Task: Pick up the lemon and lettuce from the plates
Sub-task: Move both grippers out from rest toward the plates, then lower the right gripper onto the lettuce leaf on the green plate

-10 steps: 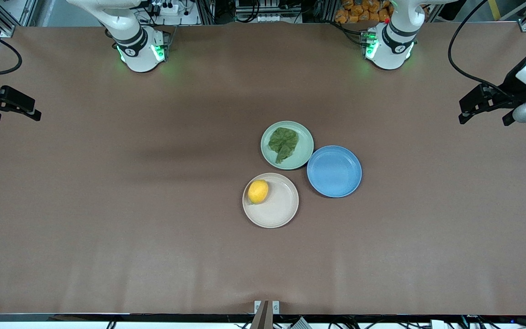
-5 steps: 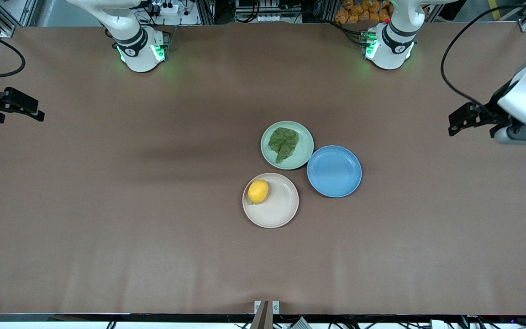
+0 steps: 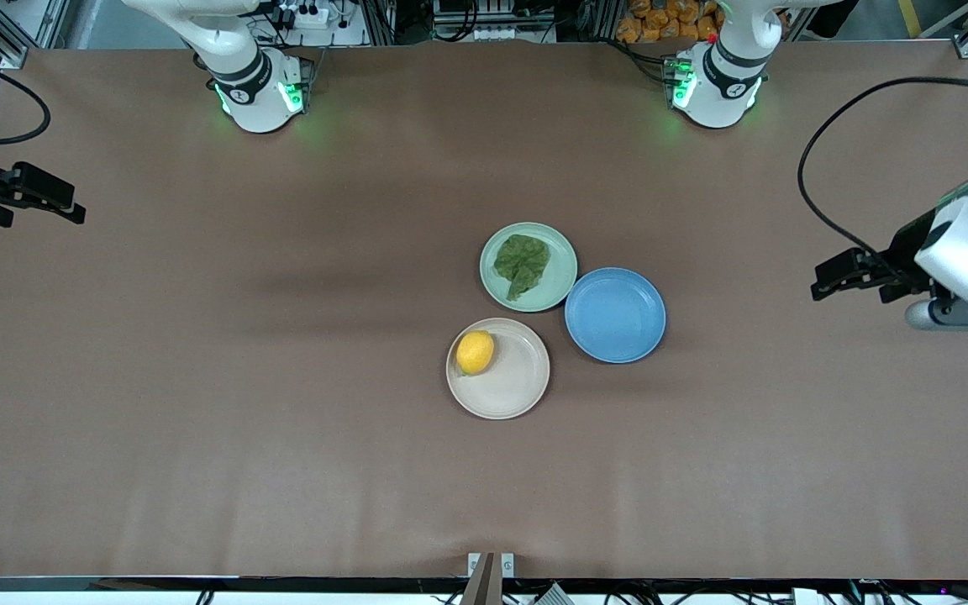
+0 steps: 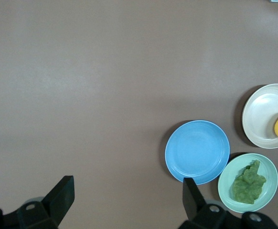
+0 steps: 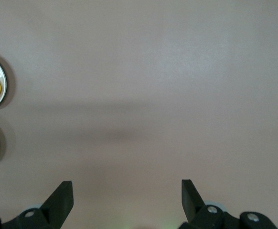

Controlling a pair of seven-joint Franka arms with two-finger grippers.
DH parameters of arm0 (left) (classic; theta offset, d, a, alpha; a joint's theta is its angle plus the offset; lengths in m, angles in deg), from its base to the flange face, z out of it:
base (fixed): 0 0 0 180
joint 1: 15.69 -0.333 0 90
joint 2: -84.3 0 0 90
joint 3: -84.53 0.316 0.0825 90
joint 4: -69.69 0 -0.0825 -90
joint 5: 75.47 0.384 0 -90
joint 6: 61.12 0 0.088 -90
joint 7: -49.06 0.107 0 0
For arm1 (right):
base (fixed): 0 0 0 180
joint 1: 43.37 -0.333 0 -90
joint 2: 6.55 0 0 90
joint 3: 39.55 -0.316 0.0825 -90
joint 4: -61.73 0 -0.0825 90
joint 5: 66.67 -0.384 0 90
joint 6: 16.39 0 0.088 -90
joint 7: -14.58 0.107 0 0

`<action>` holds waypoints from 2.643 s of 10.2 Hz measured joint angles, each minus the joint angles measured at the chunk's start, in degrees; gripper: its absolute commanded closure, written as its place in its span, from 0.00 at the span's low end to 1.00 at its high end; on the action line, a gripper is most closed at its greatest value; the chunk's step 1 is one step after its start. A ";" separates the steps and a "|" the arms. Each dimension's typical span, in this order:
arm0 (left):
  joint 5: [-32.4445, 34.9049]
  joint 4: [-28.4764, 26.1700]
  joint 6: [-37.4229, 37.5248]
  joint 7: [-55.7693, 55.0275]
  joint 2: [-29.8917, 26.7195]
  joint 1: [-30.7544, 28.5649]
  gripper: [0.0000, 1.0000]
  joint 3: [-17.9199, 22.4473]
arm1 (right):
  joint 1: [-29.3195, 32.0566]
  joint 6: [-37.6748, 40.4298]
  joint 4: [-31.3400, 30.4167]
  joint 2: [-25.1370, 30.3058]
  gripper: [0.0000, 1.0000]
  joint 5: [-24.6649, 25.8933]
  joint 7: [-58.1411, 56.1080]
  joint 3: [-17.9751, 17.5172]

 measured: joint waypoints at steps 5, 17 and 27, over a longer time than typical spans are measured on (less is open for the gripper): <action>0.00 0.35 -5.44 0.00 6.13 0.73 0.00 -0.33 | -2.48 -0.55 -1.49 -0.21 0.00 -3.61 5.75 -0.26; -0.01 0.82 -15.76 -2.26 15.18 5.01 0.00 -0.42 | -26.82 -13.74 -3.44 -9.26 0.00 -5.33 36.86 -0.73; -0.01 0.99 -19.70 -2.26 18.95 5.20 0.00 -0.50 | -55.09 -48.96 -3.80 -34.28 0.16 2.27 76.30 -0.66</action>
